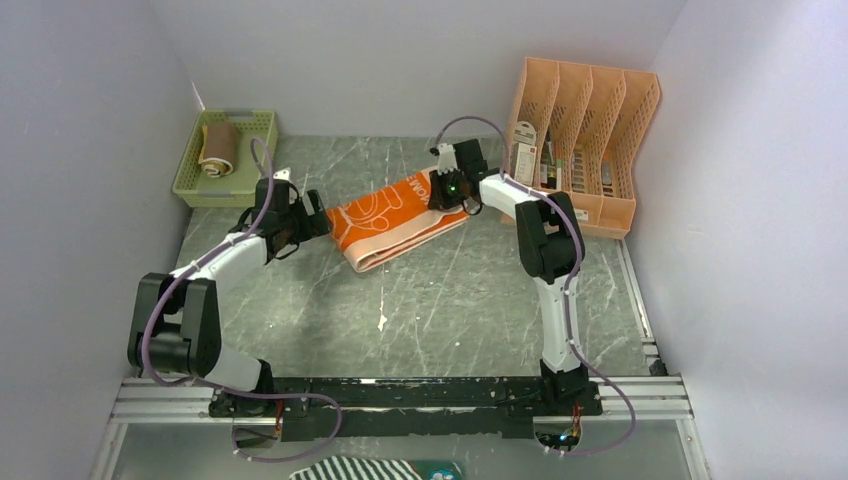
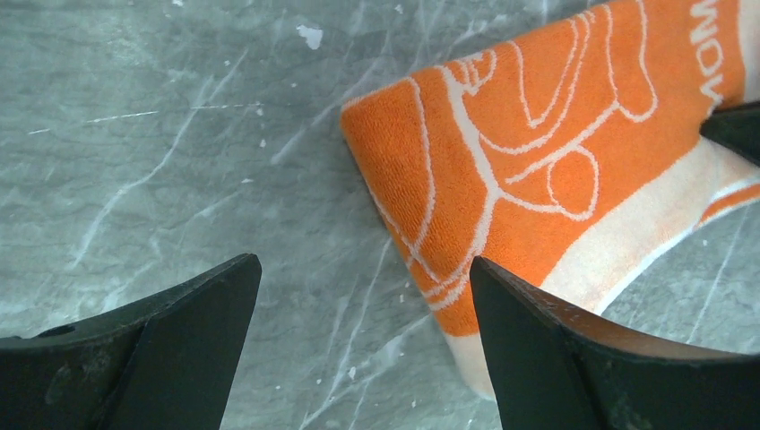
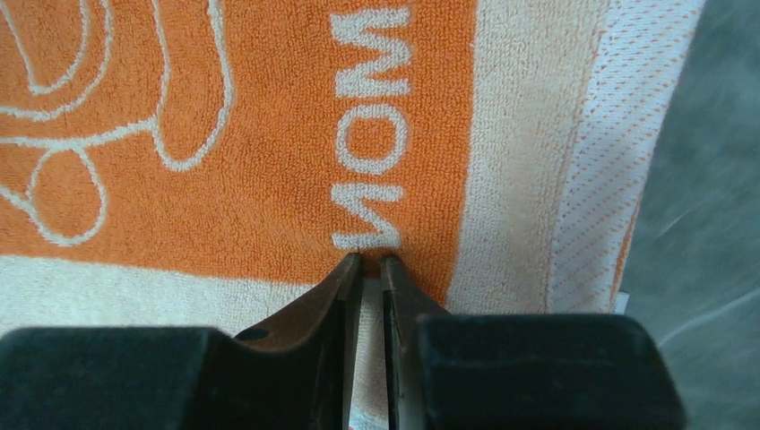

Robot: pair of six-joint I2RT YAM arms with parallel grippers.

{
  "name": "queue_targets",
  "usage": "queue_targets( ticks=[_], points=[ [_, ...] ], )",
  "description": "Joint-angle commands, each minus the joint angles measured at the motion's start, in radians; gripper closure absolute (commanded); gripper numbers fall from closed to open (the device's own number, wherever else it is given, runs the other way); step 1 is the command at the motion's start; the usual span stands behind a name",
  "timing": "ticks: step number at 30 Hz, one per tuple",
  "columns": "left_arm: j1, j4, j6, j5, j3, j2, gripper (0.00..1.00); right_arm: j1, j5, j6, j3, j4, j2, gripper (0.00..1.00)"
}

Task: Roll the towels
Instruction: Roll the towel at the center of the board.

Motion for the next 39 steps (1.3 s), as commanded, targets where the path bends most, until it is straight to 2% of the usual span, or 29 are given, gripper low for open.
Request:
queue_targets(
  ticks=[1, 5, 8, 10, 12, 15, 18, 20, 22, 24, 27, 31, 39],
  points=[
    [0.009, 0.09, -0.042, 0.115, 0.001, 0.026, 0.01, -0.083, -0.013, -0.307, 0.123, -0.146, 0.13, 0.82],
    [0.009, 0.133, -0.054, 0.198, 0.023, 0.074, 0.01, -0.108, -0.034, -0.414, 0.347, -0.2, 0.246, 0.8],
    [0.009, 0.112, -0.025, 0.247, 0.091, 0.128, 0.01, -0.113, -0.013, -0.428, 0.538, -0.279, 0.326, 0.78],
    [0.009, 0.08, 0.015, 0.258, 0.164, 0.174, 0.01, -0.112, -0.073, -0.401, 0.534, -0.249, 0.276, 0.66],
    [0.009, 0.056, 0.045, 0.255, 0.225, 0.21, 0.01, -0.11, -0.153, -0.335, 0.353, -0.103, 0.131, 0.52],
    [0.01, 0.027, 0.076, 0.245, 0.311, 0.263, 0.01, -0.093, -0.246, -0.197, -0.081, 0.286, -0.182, 0.32],
    [0.011, -0.003, 0.123, 0.26, 0.395, 0.314, 0.01, -0.05, -0.258, -0.087, -0.415, 0.578, -0.439, 0.09],
    [0.011, -0.028, 0.152, 0.277, 0.443, 0.346, 0.01, -0.005, -0.234, -0.051, -0.559, 0.675, -0.536, 0.0],
    [0.011, -0.032, 0.172, 0.305, 0.486, 0.38, 0.01, 0.072, -0.176, -0.099, -0.696, 0.743, -0.611, 0.0],
    [0.009, -0.057, 0.197, 0.362, 0.545, 0.428, 0.0, 0.174, -0.124, -0.215, -0.812, 0.809, -0.667, 0.0],
    [-0.013, -0.129, 0.252, 0.428, 0.656, 0.508, 0.03, 0.247, -0.125, -0.269, -0.94, 0.94, -0.667, 0.0],
    [-0.054, -0.27, 0.329, 0.414, 0.827, 0.607, 0.04, 0.263, -0.199, -0.22, -0.993, 0.988, -0.612, 0.0],
    [-0.099, -0.257, 0.319, 0.47, 0.912, 0.659, 0.06, 0.316, -0.159, -0.16, -1.039, 1.199, -0.474, 0.0]
  ],
)
